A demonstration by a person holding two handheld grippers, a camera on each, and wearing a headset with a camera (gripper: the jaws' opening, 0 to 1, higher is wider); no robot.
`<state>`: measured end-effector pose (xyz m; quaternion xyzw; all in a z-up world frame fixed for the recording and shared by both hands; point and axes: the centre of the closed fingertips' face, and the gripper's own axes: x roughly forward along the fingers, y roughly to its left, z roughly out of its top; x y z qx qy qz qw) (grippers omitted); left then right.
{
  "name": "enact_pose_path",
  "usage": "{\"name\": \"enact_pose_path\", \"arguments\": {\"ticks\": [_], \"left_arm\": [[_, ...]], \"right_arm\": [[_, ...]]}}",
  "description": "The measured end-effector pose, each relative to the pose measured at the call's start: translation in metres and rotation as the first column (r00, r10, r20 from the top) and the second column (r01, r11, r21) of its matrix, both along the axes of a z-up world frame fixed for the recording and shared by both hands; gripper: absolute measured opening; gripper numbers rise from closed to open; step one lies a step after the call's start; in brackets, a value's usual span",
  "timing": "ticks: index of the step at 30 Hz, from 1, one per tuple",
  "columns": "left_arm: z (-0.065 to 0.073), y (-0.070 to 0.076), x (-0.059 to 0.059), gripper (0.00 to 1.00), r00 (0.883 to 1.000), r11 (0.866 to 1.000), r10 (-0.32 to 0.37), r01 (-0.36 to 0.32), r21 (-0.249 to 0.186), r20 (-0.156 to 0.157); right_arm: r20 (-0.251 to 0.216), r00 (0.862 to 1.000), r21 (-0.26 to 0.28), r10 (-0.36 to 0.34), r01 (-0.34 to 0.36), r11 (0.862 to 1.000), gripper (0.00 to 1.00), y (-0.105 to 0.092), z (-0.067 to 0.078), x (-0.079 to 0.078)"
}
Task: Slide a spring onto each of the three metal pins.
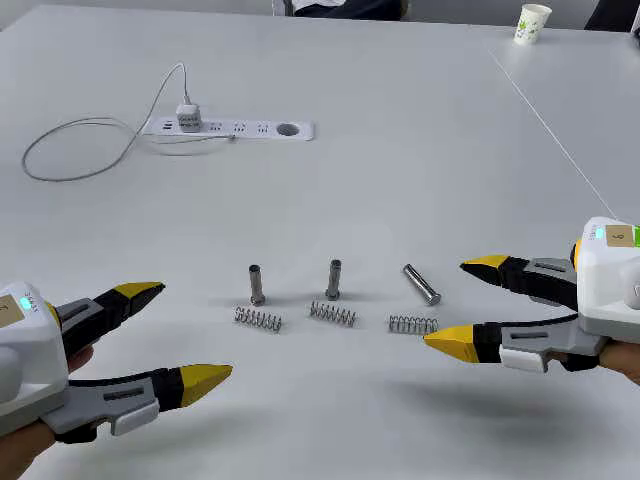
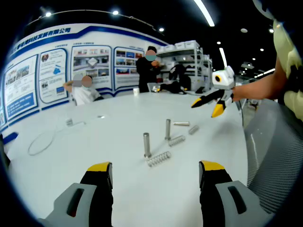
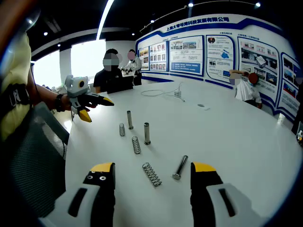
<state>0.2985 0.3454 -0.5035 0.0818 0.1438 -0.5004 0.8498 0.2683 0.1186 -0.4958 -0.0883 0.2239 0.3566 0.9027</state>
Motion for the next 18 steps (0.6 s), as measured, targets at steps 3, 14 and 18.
{"name": "enact_pose_path", "arguments": {"ticks": [3,14,18], "left_arm": [[-0.001,0.000,0.000,0.76,1.000,1.000,0.001,-0.001,0.000,-0.001],[-0.002,0.000,0.000,0.76,1.000,1.000,0.005,-0.006,-0.006,-0.004],[-0.002,0.001,0.000,0.76,1.000,1.000,0.008,-0.008,-0.009,-0.005]], "right_arm": [[-0.005,1.000,-0.004,-0.009,0.008,1.000,0.65,-0.001,0.000,0.001],[-0.012,0.999,-0.009,-0.033,0.033,0.999,0.62,-0.005,0.001,0.006],[-0.016,0.999,-0.007,-0.051,0.051,0.999,0.61,-0.006,0.004,0.013]]}}
